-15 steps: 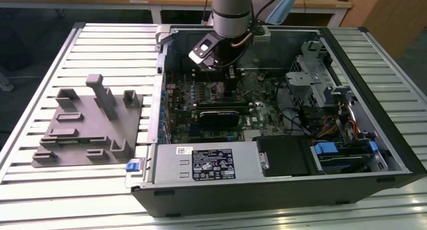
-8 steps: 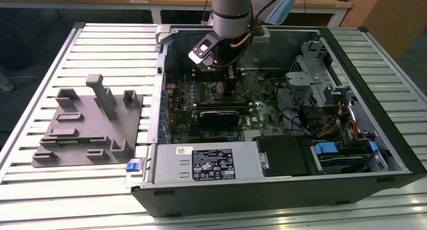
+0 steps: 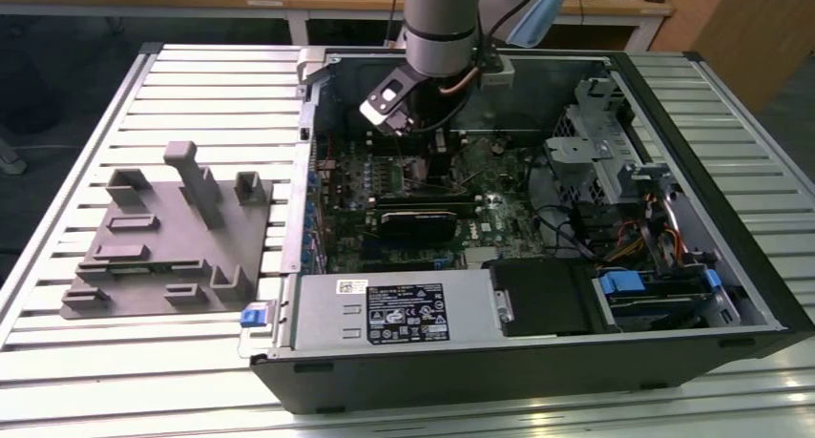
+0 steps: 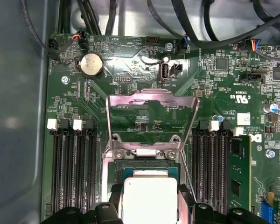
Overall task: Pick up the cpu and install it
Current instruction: 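Place the cpu into insertion slot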
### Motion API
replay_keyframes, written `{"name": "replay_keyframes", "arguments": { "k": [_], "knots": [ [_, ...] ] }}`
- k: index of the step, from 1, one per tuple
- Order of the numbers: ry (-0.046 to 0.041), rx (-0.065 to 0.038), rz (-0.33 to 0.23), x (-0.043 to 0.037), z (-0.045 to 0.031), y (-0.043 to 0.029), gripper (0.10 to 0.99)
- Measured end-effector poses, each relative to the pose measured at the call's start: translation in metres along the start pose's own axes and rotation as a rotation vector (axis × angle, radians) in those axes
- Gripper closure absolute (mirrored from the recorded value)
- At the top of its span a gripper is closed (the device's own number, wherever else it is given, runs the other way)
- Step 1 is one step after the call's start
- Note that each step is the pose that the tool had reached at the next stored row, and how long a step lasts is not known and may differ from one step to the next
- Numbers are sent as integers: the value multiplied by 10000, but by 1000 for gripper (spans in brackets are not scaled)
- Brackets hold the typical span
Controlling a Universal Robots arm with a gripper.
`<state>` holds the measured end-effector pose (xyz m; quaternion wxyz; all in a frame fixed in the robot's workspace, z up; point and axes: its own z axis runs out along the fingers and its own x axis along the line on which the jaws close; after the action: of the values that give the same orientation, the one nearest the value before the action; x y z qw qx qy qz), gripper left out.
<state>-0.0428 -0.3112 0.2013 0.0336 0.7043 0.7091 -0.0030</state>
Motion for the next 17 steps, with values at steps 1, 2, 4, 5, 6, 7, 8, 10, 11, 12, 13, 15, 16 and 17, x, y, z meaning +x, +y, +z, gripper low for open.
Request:
{"name": "replay_keyframes", "arguments": {
  "k": [1,2,4,5,6,7,8,10,11,12,13,15,16,17],
  "knots": [
    [0,0,-2,1,6,0,541],
    [0,0,-6,2,10,-1,541],
    [-1,1,-8,2,15,-1,541],
    [-1,1,-7,2,15,-1,541],
    [-2,2,-8,2,15,-1,541],
    [-2,1,-8,2,16,-1,541],
    [1,0,-7,2,17,-1,541],
    [3,-2,-16,3,20,-1,541],
    [4,-3,-33,3,22,-1,541],
    [3,-4,-58,3,25,-1,541],
    [5,-4,-71,3,29,-1,541],
    [4,-4,-74,4,42,-2,541],
    [4,-4,-74,4,46,-2,541],
    [2,-3,-75,3,46,-2,541]
  ]
}}
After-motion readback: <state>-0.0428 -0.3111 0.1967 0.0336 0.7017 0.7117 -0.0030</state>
